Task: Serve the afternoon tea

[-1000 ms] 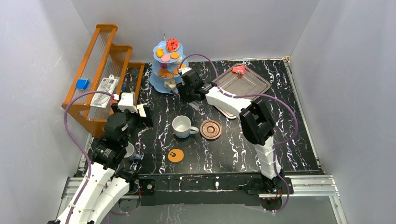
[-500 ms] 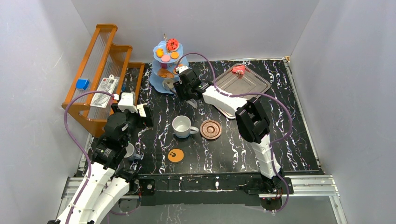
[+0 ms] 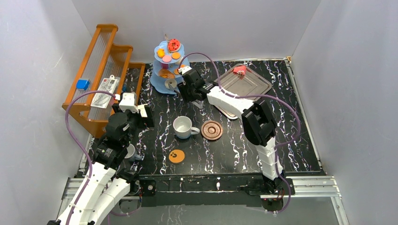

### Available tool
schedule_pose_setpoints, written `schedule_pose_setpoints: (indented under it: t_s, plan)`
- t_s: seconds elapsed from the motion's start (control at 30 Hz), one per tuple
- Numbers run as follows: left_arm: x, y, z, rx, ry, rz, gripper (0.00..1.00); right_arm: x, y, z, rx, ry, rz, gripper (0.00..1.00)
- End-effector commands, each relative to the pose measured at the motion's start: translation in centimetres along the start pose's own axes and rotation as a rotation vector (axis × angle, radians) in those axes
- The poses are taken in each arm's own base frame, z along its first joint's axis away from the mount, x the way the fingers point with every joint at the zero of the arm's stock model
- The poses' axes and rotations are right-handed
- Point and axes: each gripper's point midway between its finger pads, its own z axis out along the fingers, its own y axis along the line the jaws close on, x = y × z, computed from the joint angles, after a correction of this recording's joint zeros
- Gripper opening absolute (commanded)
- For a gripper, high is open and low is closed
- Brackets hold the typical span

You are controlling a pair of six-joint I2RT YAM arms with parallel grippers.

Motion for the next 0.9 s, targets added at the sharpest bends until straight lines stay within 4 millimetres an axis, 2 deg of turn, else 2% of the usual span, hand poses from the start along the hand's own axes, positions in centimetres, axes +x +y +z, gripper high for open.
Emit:
schedule_pose_setpoints:
  t_s: [0.0,0.17,0.33,0.47,0.87]
  plan:
    - [-1.5,-0.1,-0.3,0.001,-0.037,-0.007,0.98,-4.5,-0.3,-5.1,-0.01,-0.138,-0.003,0.59]
    - [-1.5,-0.1,-0.3,0.003,-0.037,-0.007,0.98,-3.0,-1.2,-6.5,0.001,-0.108,-0.012,0.59]
    - [-1.5,-0.2,-0.3,0.005,-0.037,-0.007,0.98,-1.0,-3.8,-7.5,0.062,-0.055,-0.009,0.58]
    - [-1.4,-0.3,-0.2,0.009,-0.035,-0.008,0.98,0.0,-7.1,-8.5,0.134,-0.027,0.005,0.58]
    - [-1.4,-0.1,-0.2,0.0,-0.035,-0.008,0.98,0.4,-19.3,-12.2,0.329,-0.052,0.137,0.58]
